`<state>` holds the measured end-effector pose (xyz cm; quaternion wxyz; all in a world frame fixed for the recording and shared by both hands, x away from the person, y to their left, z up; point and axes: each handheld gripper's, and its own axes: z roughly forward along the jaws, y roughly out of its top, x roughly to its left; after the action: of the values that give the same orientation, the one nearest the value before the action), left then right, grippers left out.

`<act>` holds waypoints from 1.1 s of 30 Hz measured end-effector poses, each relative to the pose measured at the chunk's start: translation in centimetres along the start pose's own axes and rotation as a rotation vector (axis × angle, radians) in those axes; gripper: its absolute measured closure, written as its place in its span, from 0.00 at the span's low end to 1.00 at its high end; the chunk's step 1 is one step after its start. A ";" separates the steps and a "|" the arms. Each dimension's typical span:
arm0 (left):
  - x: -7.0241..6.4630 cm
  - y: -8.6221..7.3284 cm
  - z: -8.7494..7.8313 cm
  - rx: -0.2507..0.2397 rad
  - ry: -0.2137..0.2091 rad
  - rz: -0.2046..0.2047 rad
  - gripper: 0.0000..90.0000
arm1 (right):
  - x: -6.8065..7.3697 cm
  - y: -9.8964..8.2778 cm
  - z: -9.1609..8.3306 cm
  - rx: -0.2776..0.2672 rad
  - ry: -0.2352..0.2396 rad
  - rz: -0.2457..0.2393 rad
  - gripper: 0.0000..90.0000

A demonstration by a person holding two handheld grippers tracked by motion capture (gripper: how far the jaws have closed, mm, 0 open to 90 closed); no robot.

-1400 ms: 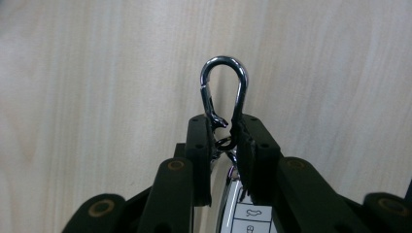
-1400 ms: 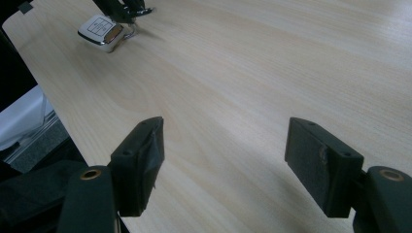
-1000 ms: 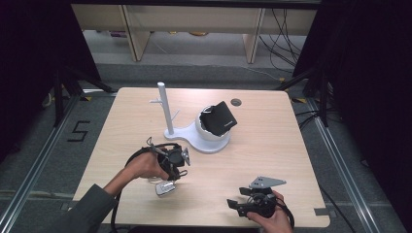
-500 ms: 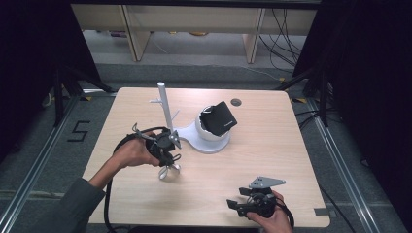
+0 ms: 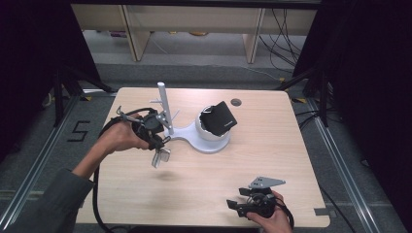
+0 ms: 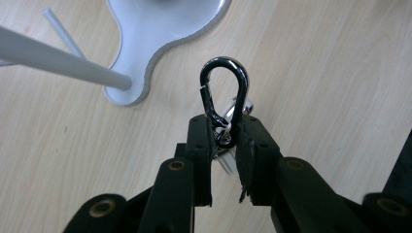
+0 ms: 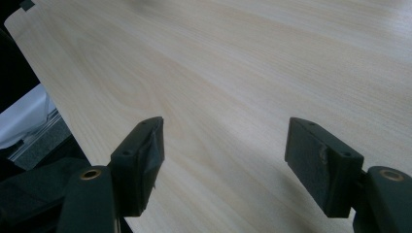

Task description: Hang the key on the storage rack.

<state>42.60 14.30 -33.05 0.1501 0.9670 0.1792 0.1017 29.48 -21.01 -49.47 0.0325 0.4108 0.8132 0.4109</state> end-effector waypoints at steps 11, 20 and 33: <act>3.3 -0.8 -2.9 -0.009 0.056 -0.110 0.84 | 0.0 0.0 0.0 0.001 -0.004 0.001 0.35; 5.8 -1.5 -3.9 0.007 0.098 -0.186 0.84 | 0.0 0.0 0.0 0.001 -0.003 0.003 0.35; 8.3 -0.9 -4.3 0.020 0.127 -0.260 0.84 | 0.0 0.0 0.0 0.004 0.001 -0.003 0.35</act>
<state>48.81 19.31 -28.18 0.1408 0.9286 0.3132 0.1408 29.47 -21.01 -49.48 0.0319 0.4096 0.8145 0.4096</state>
